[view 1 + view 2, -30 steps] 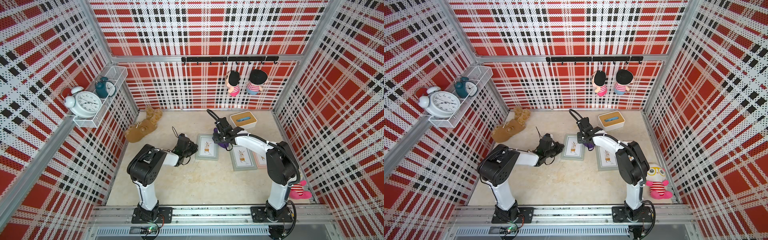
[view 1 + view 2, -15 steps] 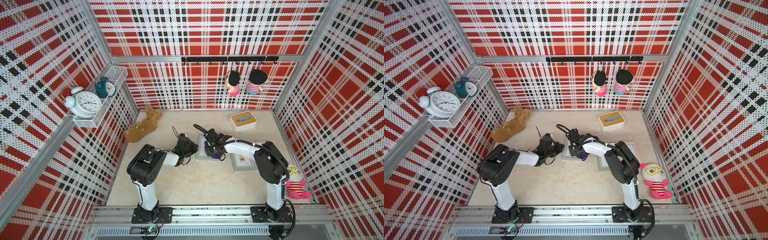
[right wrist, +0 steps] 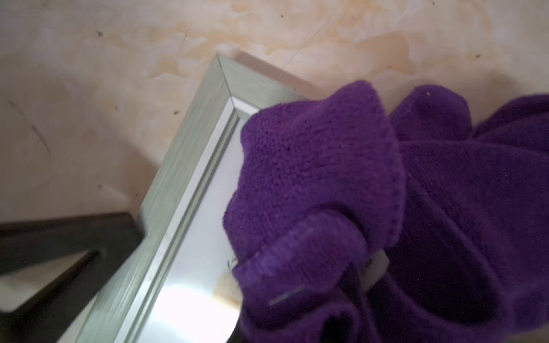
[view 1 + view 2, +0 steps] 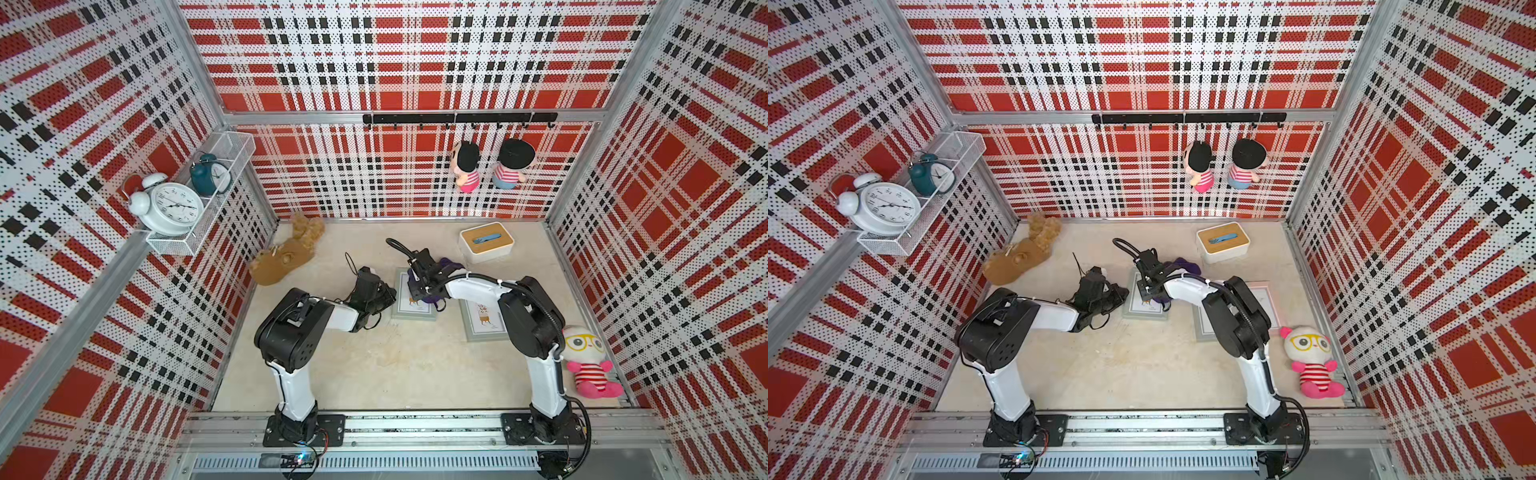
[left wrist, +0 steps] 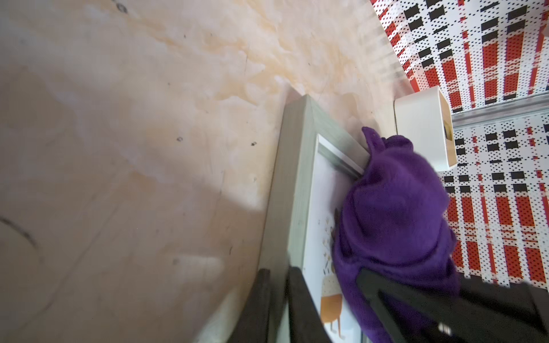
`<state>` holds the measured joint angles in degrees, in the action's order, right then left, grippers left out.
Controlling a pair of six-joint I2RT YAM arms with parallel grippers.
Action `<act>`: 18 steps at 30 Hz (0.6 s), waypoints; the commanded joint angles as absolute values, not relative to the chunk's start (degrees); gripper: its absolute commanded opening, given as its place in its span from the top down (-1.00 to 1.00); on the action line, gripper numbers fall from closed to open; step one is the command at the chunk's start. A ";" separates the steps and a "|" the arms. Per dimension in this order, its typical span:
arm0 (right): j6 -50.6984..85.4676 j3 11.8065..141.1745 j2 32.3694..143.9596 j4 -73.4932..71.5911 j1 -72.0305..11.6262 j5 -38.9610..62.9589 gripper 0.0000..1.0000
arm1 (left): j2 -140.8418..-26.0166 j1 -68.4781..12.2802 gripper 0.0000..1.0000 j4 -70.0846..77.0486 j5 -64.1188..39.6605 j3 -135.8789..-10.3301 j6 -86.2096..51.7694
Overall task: Wipe the picture frame with a cloth
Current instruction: Wipe the dirt from the picture frame.
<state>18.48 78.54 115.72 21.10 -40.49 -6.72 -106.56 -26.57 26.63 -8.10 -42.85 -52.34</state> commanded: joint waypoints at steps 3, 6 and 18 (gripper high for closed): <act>16.15 66.06 109.17 27.28 -44.00 -2.85 1.00 | -111.06 -27.75 0.70 13.28 -6.57 -40.08 -52.63; 14.95 65.93 109.17 28.69 -43.86 -7.10 1.00 | -111.15 -27.82 0.70 13.24 -6.31 -40.16 -52.49; 19.41 97.11 130.55 27.54 -39.11 -8.07 1.00 | -111.62 -28.02 0.70 12.49 -7.38 -40.78 -51.65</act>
<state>17.98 94.11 125.49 26.52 -39.59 -10.79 -106.85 -27.16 26.96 -7.49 -43.00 -52.42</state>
